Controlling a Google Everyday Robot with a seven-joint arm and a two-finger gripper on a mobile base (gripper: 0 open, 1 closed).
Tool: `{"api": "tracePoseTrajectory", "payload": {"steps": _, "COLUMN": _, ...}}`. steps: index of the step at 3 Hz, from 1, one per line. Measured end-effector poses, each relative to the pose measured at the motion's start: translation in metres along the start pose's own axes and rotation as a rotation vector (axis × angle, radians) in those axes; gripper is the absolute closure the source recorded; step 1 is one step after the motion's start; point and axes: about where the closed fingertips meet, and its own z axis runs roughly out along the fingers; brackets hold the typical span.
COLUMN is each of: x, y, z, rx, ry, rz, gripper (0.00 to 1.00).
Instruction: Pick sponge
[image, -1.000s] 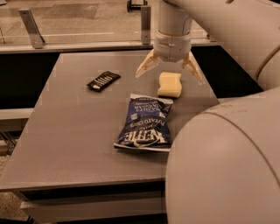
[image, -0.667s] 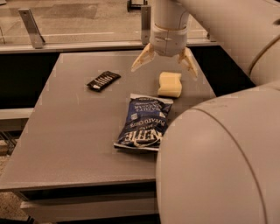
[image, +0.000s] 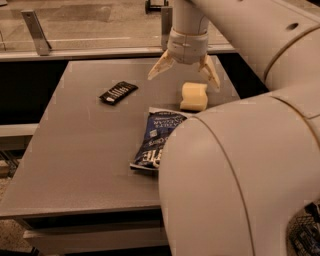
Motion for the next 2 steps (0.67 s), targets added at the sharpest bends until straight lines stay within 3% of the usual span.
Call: {"api": "tracePoseTrajectory", "payload": {"steps": 2, "x": 0.010, "y": 0.015, "z": 0.024, "rx": -0.018, "ry": -0.035, "rz": 0.036, "gripper": 0.00}}
